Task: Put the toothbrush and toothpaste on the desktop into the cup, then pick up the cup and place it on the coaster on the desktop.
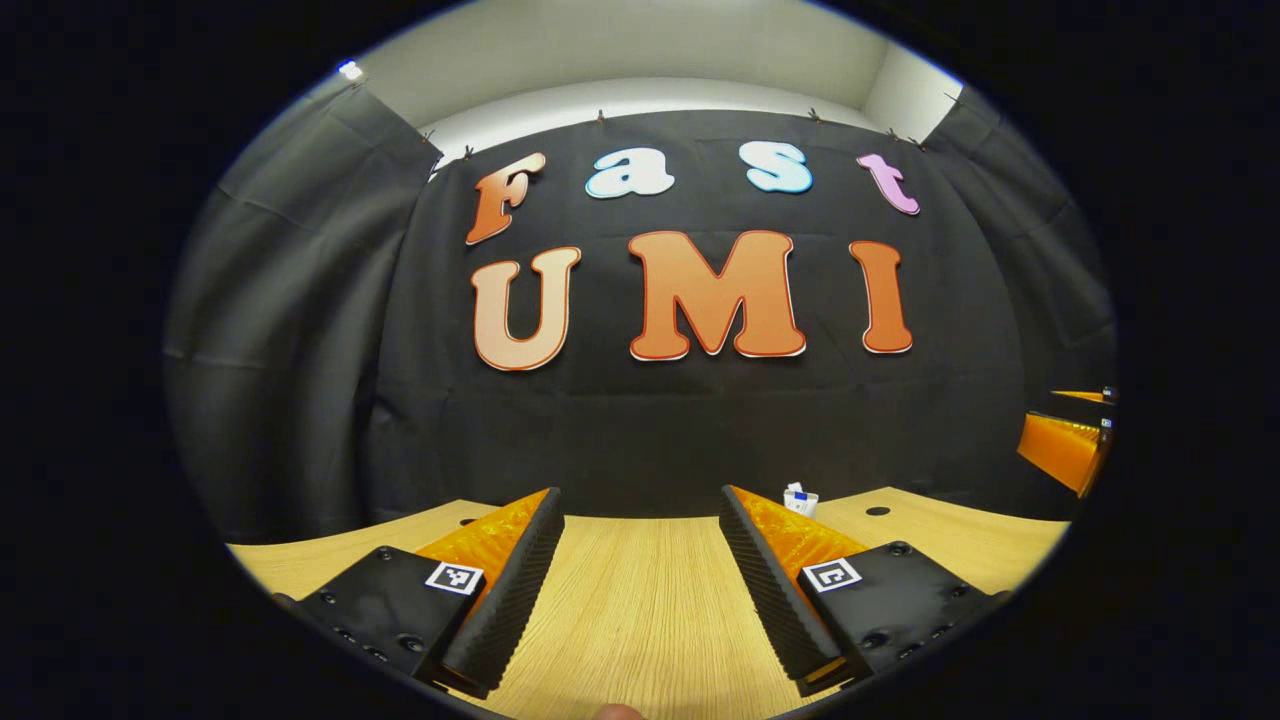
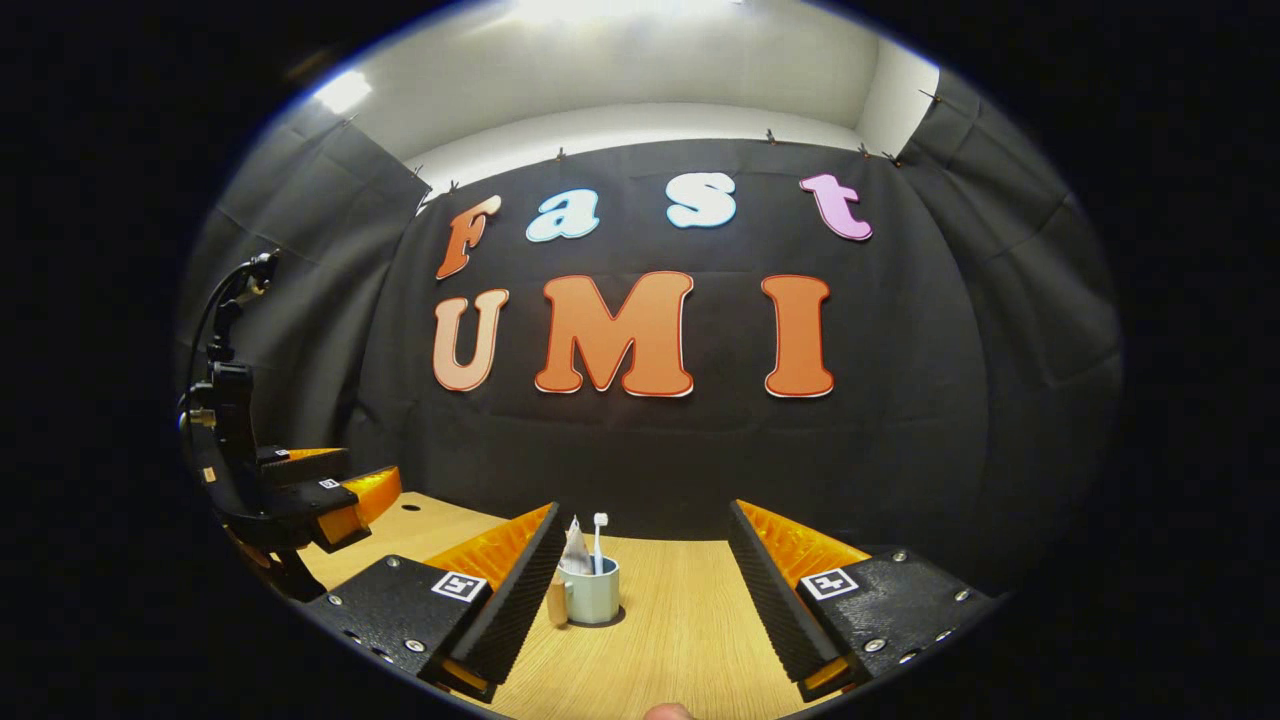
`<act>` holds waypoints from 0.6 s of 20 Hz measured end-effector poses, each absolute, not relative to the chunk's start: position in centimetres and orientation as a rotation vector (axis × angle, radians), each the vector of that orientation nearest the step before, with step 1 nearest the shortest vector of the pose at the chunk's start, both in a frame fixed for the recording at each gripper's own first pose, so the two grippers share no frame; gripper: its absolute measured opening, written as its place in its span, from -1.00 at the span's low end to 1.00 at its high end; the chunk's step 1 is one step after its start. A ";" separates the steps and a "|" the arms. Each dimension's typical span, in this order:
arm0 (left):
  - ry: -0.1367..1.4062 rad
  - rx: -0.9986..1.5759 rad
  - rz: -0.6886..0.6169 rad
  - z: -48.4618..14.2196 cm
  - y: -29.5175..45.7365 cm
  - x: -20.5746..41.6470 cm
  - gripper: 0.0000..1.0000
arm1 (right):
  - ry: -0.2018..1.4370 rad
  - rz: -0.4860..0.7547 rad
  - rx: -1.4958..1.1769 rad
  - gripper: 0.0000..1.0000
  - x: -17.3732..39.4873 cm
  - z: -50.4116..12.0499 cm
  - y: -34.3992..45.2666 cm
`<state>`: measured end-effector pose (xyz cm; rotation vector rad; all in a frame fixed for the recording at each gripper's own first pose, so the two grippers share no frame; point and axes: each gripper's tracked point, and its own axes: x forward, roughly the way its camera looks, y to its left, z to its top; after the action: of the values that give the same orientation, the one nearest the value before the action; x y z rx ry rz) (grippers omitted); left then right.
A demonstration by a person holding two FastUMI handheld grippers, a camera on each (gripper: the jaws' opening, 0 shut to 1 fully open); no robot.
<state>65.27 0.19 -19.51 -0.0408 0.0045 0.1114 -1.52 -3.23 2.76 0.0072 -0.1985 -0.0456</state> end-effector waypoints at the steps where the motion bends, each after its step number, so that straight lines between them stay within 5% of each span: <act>1: 0.000 -0.040 0.109 -19.4 0.0 65.2 1.00 | -0.200 -0.045 0.009 0.96 -1.6 2.9 -3.3; 12: -0.010 -0.025 0.109 -19.0 0.7 64.1 1.00 | -0.211 -0.018 -0.004 1.00 -1.5 3.5 -1.4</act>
<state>64.06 0.72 -18.99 -0.0254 -0.0105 0.1085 -1.55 -1.44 3.50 -0.0041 -0.2112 -0.0183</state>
